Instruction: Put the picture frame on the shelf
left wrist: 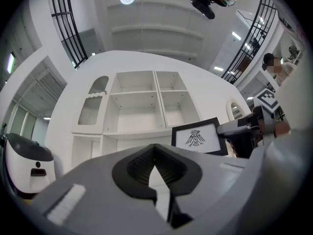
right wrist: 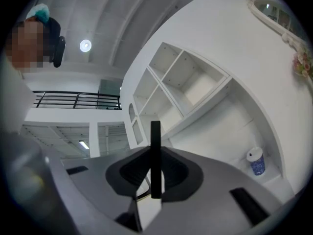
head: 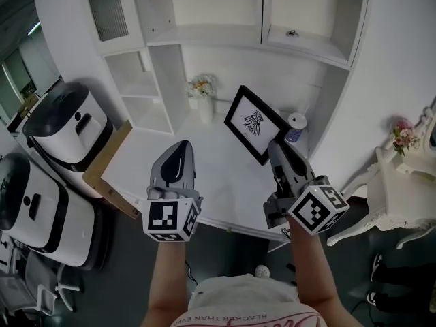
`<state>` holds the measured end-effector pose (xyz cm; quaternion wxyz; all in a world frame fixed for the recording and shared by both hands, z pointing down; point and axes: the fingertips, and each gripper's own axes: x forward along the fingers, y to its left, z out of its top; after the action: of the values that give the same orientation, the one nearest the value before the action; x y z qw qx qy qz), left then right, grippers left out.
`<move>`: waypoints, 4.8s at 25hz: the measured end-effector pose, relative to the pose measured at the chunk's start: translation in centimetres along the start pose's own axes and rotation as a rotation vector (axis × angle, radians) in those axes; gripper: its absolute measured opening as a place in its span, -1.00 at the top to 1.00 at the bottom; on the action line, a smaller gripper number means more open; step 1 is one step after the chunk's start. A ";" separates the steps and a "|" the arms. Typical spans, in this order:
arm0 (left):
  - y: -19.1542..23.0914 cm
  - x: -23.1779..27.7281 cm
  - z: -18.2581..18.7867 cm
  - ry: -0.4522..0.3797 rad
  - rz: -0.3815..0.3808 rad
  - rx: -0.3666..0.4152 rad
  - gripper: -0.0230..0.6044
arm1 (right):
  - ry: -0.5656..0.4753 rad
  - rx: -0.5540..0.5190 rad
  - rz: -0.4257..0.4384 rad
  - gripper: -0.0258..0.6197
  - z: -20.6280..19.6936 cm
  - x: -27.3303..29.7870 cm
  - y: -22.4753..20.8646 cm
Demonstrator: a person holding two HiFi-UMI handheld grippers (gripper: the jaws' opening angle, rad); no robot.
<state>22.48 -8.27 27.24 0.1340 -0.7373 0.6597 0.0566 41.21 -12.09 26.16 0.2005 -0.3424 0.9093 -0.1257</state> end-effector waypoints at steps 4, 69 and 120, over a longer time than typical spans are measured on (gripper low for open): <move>3.5 -1.9 0.0 0.005 0.028 0.011 0.90 | 0.016 -0.041 0.019 0.72 -2.1 2.5 3.2; 42.4 8.7 -10.0 0.057 0.050 -0.011 0.90 | 0.039 0.005 -0.028 0.72 -20.5 40.9 12.1; 53.9 18.5 -16.2 0.045 -0.344 -0.054 0.90 | -0.266 0.797 -0.590 0.72 -35.8 51.7 4.4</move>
<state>-30.01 -35.42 31.30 0.1072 -0.8437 0.5248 0.0341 -12.84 -40.36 41.94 0.3855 -0.4944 0.6220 -0.4692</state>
